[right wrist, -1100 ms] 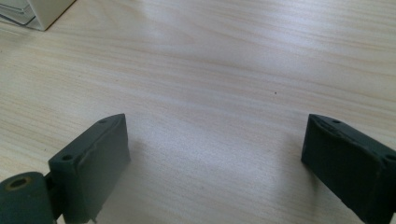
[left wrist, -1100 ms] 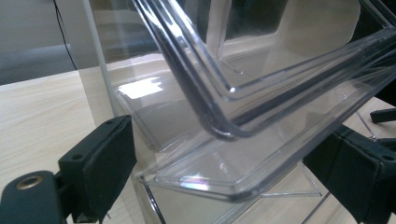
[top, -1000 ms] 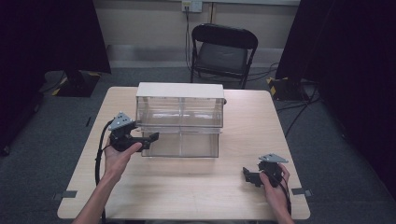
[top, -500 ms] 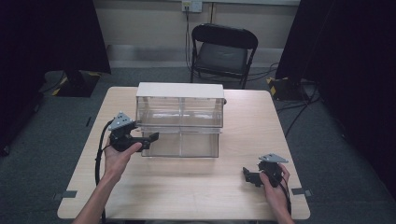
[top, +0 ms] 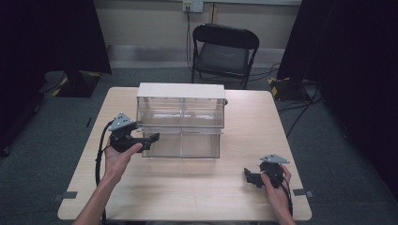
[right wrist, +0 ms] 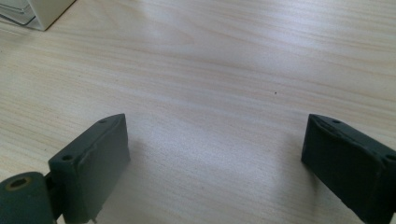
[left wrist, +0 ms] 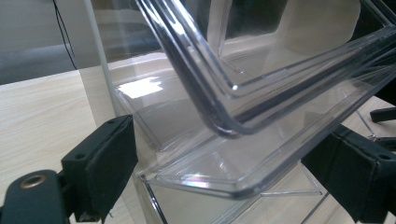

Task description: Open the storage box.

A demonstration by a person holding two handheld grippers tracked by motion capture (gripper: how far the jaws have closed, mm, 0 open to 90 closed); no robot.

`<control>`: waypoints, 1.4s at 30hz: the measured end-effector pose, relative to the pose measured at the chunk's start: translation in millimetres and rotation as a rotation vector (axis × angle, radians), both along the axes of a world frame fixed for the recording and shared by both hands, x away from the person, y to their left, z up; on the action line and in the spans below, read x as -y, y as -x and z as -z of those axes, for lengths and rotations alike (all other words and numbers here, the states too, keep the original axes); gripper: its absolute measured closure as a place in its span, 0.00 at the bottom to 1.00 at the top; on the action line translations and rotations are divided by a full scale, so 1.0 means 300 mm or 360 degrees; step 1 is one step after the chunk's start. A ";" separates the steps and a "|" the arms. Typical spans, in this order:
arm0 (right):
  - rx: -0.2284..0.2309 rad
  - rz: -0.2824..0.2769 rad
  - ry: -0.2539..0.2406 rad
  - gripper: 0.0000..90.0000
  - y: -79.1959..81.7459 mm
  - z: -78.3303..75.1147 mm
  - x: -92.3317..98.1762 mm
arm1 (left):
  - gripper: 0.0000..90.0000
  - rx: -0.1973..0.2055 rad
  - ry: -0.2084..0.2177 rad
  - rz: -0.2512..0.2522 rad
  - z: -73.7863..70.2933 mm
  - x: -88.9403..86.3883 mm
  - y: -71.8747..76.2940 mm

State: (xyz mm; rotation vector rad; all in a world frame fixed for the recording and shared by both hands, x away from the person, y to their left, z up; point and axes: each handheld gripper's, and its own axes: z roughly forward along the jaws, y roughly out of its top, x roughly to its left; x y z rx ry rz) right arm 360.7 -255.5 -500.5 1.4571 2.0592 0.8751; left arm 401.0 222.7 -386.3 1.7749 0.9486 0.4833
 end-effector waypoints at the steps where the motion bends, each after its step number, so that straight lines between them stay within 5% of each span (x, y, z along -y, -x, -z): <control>1: 0.0000 0.0000 0.0000 0.08 0.000 0.000 0.000 | 0.12 0.0000 0.0003 -0.0001 0.000 0.000 0.000; 42: 0.0001 -0.0003 0.0004 0.08 0.000 0.000 0.001 | 0.14 -0.0008 0.0016 0.0000 0.003 -0.001 0.001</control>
